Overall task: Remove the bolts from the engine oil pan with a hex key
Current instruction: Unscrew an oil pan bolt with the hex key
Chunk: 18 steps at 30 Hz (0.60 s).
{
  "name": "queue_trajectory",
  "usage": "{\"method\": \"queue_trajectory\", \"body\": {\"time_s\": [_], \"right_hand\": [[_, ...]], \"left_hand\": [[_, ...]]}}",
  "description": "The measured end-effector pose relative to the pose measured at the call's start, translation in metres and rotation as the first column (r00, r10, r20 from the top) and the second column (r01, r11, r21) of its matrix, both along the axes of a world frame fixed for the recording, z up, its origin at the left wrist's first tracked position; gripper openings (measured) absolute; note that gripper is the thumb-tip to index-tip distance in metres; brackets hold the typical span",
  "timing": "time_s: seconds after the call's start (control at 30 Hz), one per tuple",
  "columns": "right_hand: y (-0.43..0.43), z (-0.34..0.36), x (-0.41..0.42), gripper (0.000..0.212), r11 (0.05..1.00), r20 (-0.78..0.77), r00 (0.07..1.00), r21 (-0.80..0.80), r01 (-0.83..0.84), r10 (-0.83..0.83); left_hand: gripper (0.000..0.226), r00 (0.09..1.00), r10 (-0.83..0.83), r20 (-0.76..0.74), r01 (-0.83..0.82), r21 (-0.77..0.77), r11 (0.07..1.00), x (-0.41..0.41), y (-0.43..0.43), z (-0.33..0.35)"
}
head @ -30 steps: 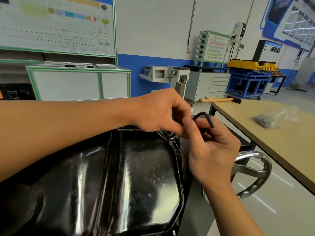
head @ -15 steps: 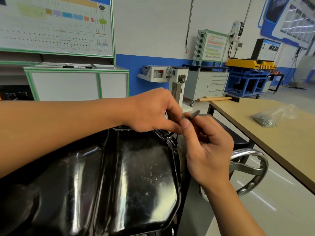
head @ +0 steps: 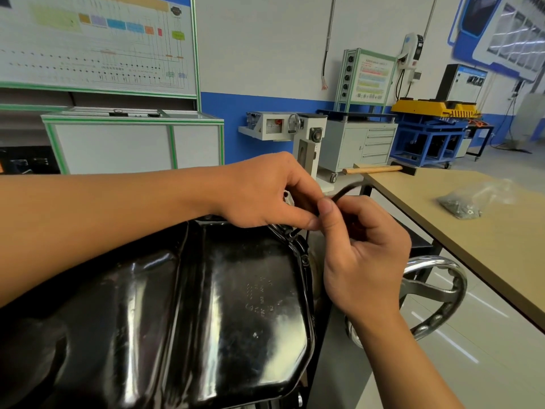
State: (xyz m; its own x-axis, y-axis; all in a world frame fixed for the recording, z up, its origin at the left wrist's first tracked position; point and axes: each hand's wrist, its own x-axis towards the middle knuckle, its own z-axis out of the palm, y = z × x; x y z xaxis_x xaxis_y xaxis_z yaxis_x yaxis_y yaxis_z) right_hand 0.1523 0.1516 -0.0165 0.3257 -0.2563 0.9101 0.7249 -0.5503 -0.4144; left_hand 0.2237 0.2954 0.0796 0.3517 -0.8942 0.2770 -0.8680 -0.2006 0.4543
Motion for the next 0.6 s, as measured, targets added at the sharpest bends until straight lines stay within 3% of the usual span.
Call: {"method": "queue_trajectory", "body": {"time_s": [0.1,0.23,0.43,0.6], "right_hand": [[-0.001,0.000,0.000,0.012,0.999,-0.029,1.000,-0.036,-0.004,0.003],[-0.001,0.000,-0.001,0.011,0.997,-0.038,0.999,-0.079,-0.018,0.015],[-0.003,-0.001,0.000,0.010,0.992,-0.002,0.997,0.101,-0.081,0.081],[0.000,0.001,0.001,0.008,0.991,0.019,0.998,0.121,-0.056,0.055]], "left_hand": [[0.020,1.000,0.003,0.023,-0.004,0.036,0.999,0.001,0.002,0.000],[0.010,0.999,0.010,0.050,-0.010,-0.009,1.000,-0.004,0.000,0.001],[0.031,0.993,0.079,0.091,-0.075,-0.045,0.996,-0.006,-0.008,0.001],[0.023,0.995,0.086,0.053,-0.082,-0.074,0.994,-0.004,-0.007,-0.002]]}}
